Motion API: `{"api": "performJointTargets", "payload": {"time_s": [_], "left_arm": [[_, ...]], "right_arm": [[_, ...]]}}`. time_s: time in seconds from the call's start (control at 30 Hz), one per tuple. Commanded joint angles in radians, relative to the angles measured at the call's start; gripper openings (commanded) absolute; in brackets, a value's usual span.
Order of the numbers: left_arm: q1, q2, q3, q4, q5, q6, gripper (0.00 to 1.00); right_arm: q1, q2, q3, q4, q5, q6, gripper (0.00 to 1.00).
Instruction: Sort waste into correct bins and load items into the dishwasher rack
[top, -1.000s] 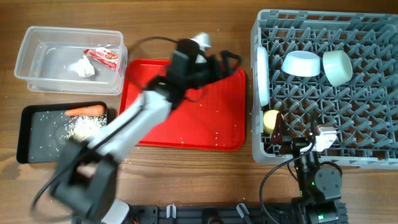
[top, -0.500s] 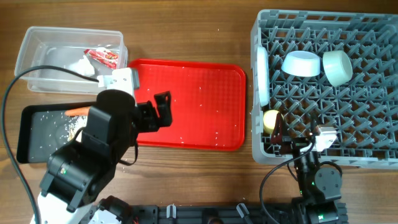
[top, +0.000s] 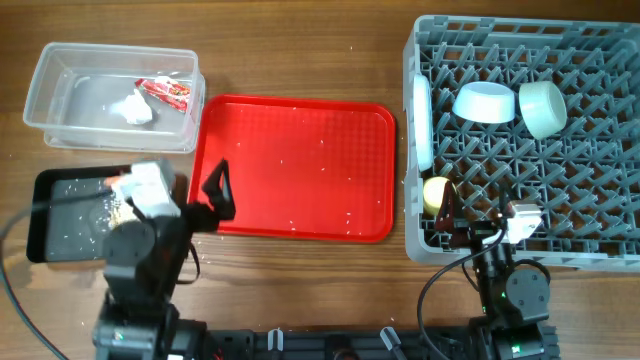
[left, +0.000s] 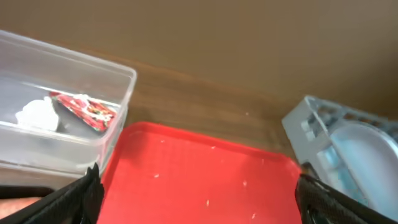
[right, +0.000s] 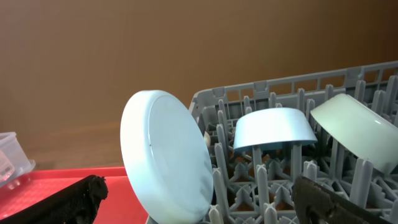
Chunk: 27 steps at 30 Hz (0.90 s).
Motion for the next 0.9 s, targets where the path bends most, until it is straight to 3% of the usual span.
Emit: {"api": "performJointTargets", "payload": {"time_s": [0.0,0.13,0.23,0.37,0.87], "left_arm": [[0.029,-0.174,-0.156,0.046,0.118,0.164,1.0],[0.029,-0.355,-0.28,0.051,0.117,0.352,1.0],[0.033,-0.431,-0.352,0.051,0.118,0.428,1.0],[0.034,-0.459,-0.425,0.09,0.118,0.423,1.0],[0.017,-0.459,-0.426,0.096,0.118,0.423,1.0]], "right_arm": [[-0.003,-0.006,-0.001,0.005,-0.013,0.008,1.0],[-0.003,-0.006,-0.001,0.005,-0.013,0.008,1.0],[-0.003,-0.006,-0.001,0.005,-0.013,0.008,1.0],[-0.003,-0.006,-0.001,0.005,-0.013,0.008,1.0],[-0.003,-0.006,-0.001,0.005,-0.013,0.008,1.0]]}}
